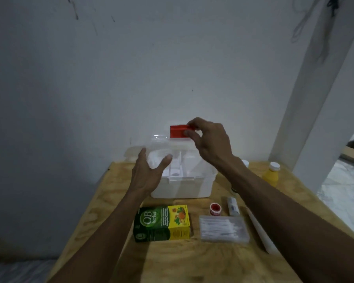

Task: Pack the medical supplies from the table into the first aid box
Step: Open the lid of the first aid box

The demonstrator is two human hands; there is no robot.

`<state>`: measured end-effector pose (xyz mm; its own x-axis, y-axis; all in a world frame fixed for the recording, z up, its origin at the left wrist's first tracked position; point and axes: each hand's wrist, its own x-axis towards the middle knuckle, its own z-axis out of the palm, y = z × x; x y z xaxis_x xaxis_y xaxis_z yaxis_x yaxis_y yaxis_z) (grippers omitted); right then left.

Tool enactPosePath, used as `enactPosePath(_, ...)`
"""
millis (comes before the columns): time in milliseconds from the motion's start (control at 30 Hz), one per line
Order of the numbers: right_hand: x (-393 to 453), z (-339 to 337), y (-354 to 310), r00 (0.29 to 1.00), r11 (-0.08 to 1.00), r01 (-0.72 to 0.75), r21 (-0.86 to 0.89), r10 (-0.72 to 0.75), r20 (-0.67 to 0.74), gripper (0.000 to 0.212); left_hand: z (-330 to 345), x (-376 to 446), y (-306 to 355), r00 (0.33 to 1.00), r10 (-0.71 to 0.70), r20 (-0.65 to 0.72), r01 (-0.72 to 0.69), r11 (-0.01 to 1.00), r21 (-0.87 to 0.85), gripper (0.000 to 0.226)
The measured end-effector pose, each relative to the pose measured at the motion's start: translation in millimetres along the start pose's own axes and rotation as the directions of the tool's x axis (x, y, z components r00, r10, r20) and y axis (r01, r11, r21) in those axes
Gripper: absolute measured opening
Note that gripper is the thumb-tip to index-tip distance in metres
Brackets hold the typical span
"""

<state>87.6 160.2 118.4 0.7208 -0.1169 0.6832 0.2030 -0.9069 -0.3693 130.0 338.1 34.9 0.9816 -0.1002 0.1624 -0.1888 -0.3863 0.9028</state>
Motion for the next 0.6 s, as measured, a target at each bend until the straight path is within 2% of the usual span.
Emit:
enactPosePath(100,28.5,7.1,5.3,0.999,0.999,-0.029,0.043,0.030,-0.031,0.022,2.1,6.3,-3.4,0.994,0.104,0.043,-0.110,0.983,0.150,0.082)
enactPosePath(200,54.2,16.0,12.4,0.997,0.997,-0.054,0.054,0.057,-0.061,0.022,3.7,13.7,-4.6,0.990,0.052,0.130,-0.087,0.955,0.284,0.083)
enactPosePath(267,68.3,23.7,16.9,0.995,0.997,-0.064,0.053,0.068,-0.077,0.023,4.4,16.1,-5.3,0.985,0.014,0.171,-0.074,0.933,0.352,0.075)
enactPosePath(433,96.8,49.2,26.6,0.986,0.992,-0.119,0.052,0.124,-0.112,0.026,5.0,15.8,-6.1,0.981,0.006,0.193,-0.077,0.930,0.361,0.057)
enactPosePath(600,108.4,69.5,33.9,0.977,0.990,-0.133,0.039,0.137,-0.163,0.032,5.1,15.2,-7.2,0.983,0.006,0.184,-0.070,0.936,0.345,0.053)
